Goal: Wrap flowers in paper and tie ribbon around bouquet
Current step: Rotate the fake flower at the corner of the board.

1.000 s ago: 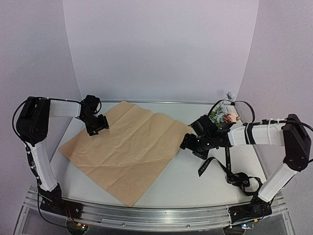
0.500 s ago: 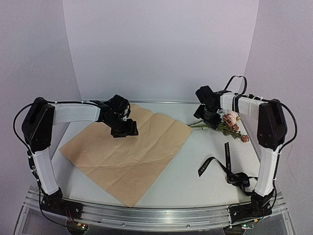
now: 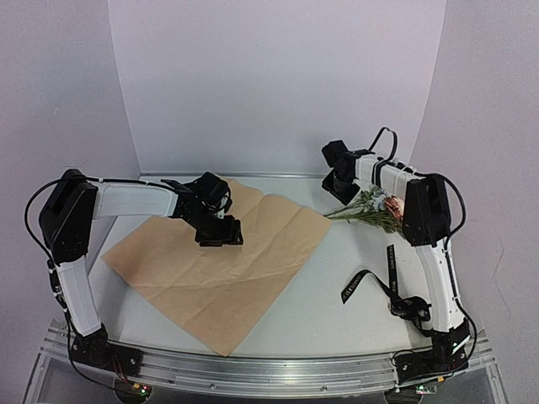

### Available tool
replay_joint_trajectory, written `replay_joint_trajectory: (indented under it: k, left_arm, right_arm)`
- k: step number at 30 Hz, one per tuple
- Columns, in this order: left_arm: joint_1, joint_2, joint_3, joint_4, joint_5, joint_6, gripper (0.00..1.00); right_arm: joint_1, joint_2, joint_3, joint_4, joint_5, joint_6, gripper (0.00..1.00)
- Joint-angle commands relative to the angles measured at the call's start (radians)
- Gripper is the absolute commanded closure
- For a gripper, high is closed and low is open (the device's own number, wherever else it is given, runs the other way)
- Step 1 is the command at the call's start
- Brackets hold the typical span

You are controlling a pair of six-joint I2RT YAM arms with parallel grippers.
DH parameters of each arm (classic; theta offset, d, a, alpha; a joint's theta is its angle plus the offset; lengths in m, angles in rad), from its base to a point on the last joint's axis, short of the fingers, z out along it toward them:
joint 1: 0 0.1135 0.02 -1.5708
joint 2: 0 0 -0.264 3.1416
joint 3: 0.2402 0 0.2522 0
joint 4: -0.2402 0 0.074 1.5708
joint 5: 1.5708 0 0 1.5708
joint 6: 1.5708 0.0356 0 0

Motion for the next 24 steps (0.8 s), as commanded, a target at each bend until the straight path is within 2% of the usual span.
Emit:
replay_joint_trajectory:
  k: [1, 3, 9, 16, 24]
  left_arm:
    - [0.000, -0.028, 0.006, 0.008, 0.000, 0.003, 0.34]
    - [0.000, -0.032, 0.007, 0.004, -0.003, 0.003, 0.34]
    - [-0.001, -0.035, 0.005, 0.003, 0.006, -0.005, 0.34]
    - [-0.003, -0.045, -0.022, -0.001, -0.003, -0.022, 0.34]
    - [-0.002, -0.046, -0.088, -0.007, -0.026, -0.089, 0.34]
  right_arm:
    - [-0.025, 0.124, 0.121, 0.066, -0.056, 0.039, 0.51]
    - [-0.034, 0.157, 0.136, 0.084, -0.085, 0.063, 0.57]
    - [-0.053, 0.157, 0.090, 0.105, -0.120, 0.090, 0.60]
    - [-0.062, 0.029, -0.134, 0.108, -0.157, 0.069, 0.60]
    - [-0.064, -0.154, -0.394, 0.088, -0.306, -0.030, 0.60]
